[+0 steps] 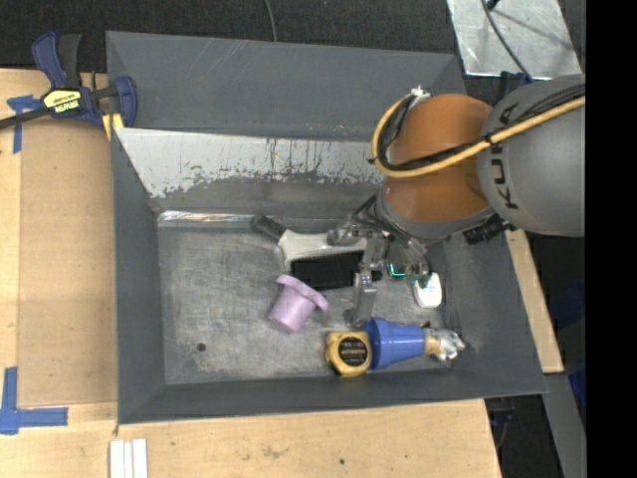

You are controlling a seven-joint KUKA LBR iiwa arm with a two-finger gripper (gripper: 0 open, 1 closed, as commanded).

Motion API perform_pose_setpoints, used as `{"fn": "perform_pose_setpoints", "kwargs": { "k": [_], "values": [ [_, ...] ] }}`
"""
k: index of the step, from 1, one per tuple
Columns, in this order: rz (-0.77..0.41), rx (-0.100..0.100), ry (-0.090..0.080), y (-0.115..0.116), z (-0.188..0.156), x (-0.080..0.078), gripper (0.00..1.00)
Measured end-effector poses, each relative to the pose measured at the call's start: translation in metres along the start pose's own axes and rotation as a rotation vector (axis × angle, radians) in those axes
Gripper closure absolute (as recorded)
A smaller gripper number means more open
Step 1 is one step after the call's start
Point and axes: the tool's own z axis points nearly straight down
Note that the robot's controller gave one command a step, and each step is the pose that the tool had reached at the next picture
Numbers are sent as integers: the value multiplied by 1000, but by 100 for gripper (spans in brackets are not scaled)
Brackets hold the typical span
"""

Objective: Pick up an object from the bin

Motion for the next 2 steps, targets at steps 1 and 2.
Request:
{"fn": "perform_pose_setpoints", "kwargs": {
  "k": [1, 2],
  "values": [
    [0, 0, -8, 0, -4, -2, 0],
    [228, -8, -85, 0, 37, -21, 100]
  ]
}}
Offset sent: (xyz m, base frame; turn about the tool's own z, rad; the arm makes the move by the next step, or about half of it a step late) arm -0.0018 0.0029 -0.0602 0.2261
